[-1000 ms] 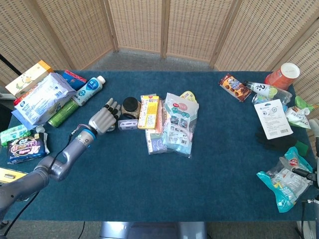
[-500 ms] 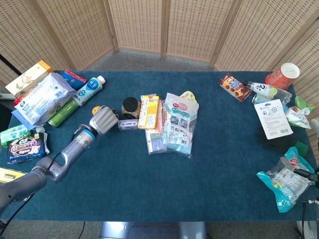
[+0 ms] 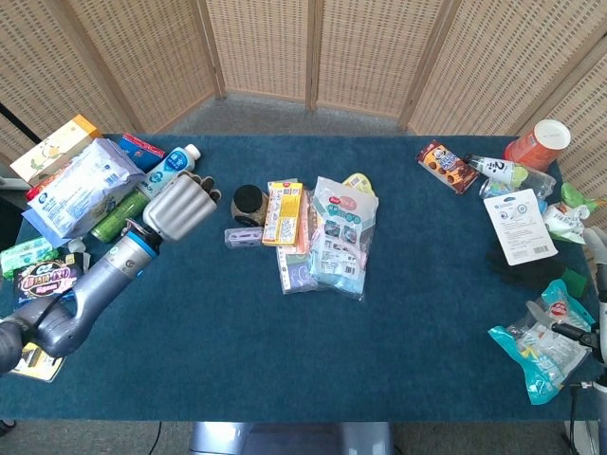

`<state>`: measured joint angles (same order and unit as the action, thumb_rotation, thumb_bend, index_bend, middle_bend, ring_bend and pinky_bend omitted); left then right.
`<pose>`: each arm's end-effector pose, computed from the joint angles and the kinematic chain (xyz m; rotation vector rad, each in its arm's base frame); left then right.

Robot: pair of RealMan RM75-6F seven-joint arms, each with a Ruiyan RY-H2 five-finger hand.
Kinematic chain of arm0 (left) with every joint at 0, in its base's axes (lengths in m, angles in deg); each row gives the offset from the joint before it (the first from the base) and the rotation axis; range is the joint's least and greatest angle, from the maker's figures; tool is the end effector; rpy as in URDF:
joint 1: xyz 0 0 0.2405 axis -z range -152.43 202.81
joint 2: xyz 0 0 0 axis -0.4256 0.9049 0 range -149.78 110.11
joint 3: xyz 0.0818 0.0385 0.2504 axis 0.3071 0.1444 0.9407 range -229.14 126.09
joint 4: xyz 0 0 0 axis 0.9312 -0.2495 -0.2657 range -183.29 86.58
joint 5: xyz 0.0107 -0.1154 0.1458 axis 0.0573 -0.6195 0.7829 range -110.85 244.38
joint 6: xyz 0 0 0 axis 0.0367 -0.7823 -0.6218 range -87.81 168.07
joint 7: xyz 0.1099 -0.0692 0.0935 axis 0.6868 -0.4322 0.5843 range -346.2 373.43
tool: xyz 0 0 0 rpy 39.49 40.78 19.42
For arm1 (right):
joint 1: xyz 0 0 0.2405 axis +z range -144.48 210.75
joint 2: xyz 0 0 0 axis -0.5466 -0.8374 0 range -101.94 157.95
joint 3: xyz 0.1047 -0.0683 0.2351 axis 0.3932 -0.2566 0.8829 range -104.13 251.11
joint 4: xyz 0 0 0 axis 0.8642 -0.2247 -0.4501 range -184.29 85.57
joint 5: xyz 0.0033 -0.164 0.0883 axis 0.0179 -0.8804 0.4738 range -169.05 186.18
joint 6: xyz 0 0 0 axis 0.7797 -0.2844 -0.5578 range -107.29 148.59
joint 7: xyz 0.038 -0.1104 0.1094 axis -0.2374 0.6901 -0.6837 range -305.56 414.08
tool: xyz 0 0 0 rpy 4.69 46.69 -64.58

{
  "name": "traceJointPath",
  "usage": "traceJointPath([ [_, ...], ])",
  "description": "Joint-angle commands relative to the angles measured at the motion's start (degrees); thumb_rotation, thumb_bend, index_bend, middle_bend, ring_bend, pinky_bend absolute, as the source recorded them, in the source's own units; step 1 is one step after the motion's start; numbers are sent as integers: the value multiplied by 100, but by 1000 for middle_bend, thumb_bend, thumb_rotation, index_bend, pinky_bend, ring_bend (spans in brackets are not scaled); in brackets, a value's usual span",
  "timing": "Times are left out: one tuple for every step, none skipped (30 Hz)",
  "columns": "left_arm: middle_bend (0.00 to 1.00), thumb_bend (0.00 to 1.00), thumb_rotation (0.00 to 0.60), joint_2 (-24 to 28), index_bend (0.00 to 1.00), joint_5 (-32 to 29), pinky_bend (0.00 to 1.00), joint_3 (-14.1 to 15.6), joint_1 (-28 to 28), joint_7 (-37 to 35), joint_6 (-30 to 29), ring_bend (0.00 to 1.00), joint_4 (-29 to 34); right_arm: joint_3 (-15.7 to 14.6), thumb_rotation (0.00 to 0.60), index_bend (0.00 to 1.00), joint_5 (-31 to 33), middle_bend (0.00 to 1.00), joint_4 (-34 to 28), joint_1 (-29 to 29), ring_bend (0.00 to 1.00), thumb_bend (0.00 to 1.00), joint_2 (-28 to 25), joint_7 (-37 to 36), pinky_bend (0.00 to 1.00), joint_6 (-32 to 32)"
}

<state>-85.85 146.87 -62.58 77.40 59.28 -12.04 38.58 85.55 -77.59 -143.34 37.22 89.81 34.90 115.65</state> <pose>-0.0935 0.4085 0.1320 -1.9454 0.2279 -0.5758 -0.2832 -0.2123 0.2461 1.1090 -0.8724 1.3794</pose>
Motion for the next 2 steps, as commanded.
traceJointPath([
  [683, 0, 600, 567, 760, -250, 777, -242, 1, 365, -164, 650, 663, -10, 600, 0, -19, 0, -18, -5, 0, 0, -3, 8, 0, 12],
  [682, 0, 600, 613, 760, -282, 777, -248, 5, 405, -165, 649, 731, -10, 600, 0, -24, 0, -30, -7, 0, 0, -8, 5, 0, 18],
])
